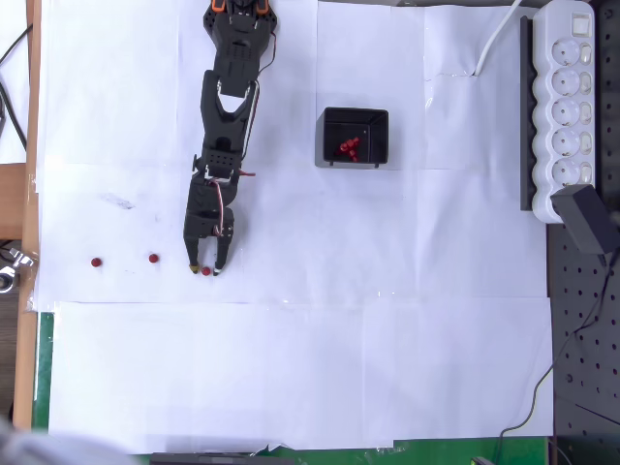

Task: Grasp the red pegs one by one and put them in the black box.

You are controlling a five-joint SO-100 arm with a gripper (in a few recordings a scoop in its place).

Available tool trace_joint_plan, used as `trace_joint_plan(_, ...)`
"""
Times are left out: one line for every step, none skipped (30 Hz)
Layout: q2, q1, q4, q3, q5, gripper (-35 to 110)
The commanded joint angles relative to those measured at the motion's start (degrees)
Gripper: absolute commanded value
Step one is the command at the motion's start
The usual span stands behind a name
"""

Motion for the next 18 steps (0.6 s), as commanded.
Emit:
trace_joint_plan(1.0, 0.4, -1.1, 0.9, -0.9, 13)
trace_joint_plan(1.1, 0.4, -1.1, 0.9, -0.9, 13)
trace_joint_plan(1.1, 0.4, -1.1, 0.9, -1.0, 13)
trace_joint_plan(1.1, 0.3, -1.1, 0.9, -1.0, 13)
trace_joint_plan(1.1, 0.3, -1.1, 0.9, -1.1, 13)
trace_joint_plan(1.1, 0.3, -1.2, 0.9, -1.1, 12)
trace_joint_plan(1.1, 0.3, -1.4, 0.8, -1.1, 11)
trace_joint_plan(1.1, 0.3, -1.5, 0.8, -1.1, 10)
trace_joint_plan(1.1, 0.3, -1.6, 0.8, -1.1, 10)
trace_joint_plan(1.1, 0.3, -1.6, 0.8, -1.1, 8)
trace_joint_plan(1.1, 0.4, -1.6, 0.8, -1.1, 7)
trace_joint_plan(1.1, 0.4, -1.5, 0.8, -1.1, 6)
trace_joint_plan(1.1, 0.4, -1.5, 0.8, -1.1, 5)
trace_joint_plan(1.1, 0.4, -1.5, 0.8, -1.3, 4)
trace_joint_plan(1.1, 0.4, -1.5, 0.8, -1.4, 3)
trace_joint_plan(1.1, 0.4, -1.5, 0.8, -1.5, 1)
trace_joint_plan(1.0, 0.4, -1.5, 0.8, -1.6, 0)
trace_joint_plan(0.9, 0.4, -1.5, 0.8, -1.8, 0)
